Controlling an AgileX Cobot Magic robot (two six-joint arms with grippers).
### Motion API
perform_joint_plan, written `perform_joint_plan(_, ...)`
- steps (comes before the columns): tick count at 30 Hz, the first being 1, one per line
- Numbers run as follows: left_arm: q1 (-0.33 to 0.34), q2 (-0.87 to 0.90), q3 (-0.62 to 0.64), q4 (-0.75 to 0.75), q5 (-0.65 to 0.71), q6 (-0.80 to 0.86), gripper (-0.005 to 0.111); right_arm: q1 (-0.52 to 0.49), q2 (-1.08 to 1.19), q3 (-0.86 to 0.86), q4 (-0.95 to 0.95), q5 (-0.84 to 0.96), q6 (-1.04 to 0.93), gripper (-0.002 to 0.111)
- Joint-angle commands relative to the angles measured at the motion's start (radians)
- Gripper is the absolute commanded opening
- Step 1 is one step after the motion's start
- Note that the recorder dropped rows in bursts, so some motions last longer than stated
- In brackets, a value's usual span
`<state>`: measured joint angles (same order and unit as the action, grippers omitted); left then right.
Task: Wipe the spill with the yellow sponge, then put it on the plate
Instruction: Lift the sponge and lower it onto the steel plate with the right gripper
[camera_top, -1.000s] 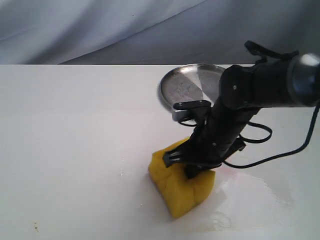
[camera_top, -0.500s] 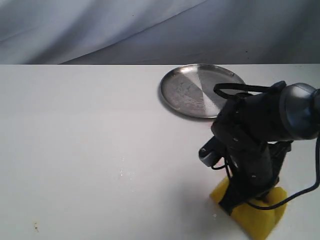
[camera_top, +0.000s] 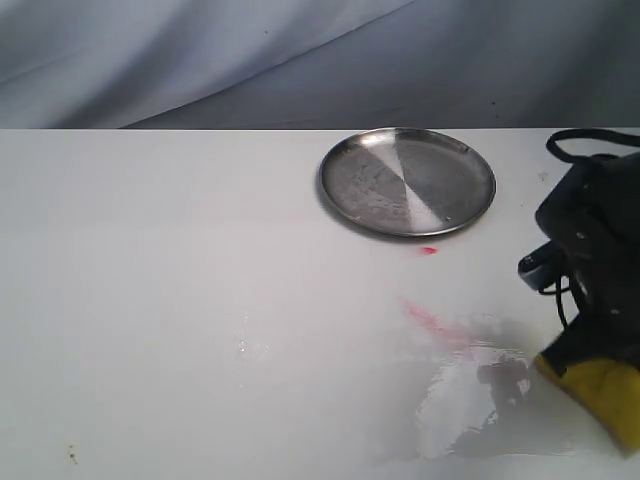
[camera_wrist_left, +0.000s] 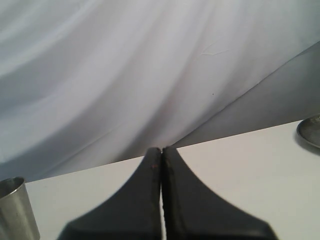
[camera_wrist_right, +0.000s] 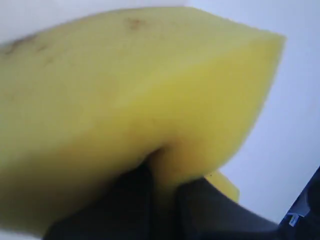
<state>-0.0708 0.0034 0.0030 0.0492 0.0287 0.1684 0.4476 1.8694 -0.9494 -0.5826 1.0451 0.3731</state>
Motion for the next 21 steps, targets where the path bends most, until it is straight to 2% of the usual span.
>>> perform_joint_plan(1,0.002,-0.003,-0.003,-0.007,-0.007,-0.009,0.0,-0.018,0.006,-0.179,-0.041,-0.006,-0.007,0.0)
perform_joint_plan(5,0.002,-0.003,-0.003,-0.007,-0.007,-0.009,0.0,-0.018,0.006,-0.41,0.015,-0.077,-0.007,0.0)
perform_joint_plan(10,0.002,-0.003,-0.003,-0.007,-0.007,-0.009,0.0,-0.018,0.058,-0.585,0.264,-0.356,-0.002,0.0)
perform_joint_plan(15,0.002,-0.003,-0.003,-0.007,-0.007,-0.009,0.0,-0.018,0.161,-0.623,0.354,-0.558,0.001,0.0)
perform_joint_plan(21,0.002,-0.003,-0.003,-0.007,-0.007,-0.009,0.0,-0.018,0.27,-0.623,0.36,-0.769,0.054,0.0)
